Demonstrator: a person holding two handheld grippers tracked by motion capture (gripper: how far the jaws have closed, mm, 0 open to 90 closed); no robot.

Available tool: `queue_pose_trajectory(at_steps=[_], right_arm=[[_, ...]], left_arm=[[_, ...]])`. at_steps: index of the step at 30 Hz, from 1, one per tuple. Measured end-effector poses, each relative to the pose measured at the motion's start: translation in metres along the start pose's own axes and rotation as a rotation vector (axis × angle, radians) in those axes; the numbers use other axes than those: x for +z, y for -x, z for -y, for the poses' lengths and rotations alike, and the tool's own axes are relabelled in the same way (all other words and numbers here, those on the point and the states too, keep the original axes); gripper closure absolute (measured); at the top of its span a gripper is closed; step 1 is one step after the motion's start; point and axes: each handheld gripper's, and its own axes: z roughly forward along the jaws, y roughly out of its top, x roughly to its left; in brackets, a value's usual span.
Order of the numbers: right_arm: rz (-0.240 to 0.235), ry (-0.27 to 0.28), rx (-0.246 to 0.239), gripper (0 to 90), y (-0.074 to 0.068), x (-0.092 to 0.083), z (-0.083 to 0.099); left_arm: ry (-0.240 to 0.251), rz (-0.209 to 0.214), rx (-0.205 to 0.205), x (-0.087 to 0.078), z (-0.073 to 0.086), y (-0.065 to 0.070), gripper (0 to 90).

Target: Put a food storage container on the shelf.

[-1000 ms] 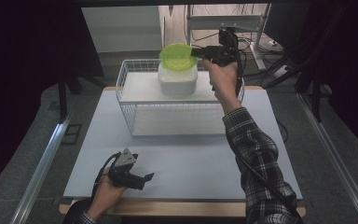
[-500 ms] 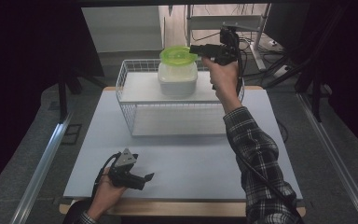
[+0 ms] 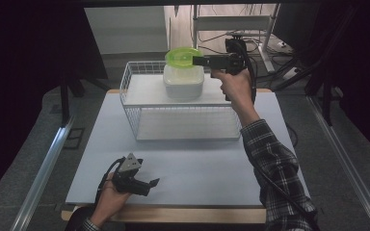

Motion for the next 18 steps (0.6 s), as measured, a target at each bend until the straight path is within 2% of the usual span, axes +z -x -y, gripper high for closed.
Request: queue_pose_trajectory(at_steps=[4, 8, 15, 18], right_arm=[[-0.004, 0.004, -0.051, 17.3, 0.0, -0.008, 0.008], [0.016, -0.004, -0.113, 15.2, 0.002, -0.014, 0.015], [0.024, -0.018, -0.161, 13.6, 0.002, -0.024, 0.029], [0.018, -0.021, -0.166, 12.8, 0.002, -0.026, 0.035]], left_arm=[[0.0, -0.001, 0.0, 0.0, 0.0, 0.0, 4.0], [-0.001, 0.0, 0.0, 0.0, 0.0, 0.0, 4.0], [-0.003, 0.001, -0.001, 0.001, 0.0, 0.001, 4.0], [-0.004, 0.002, -0.001, 0.001, 0.0, 0.001, 4.0]])
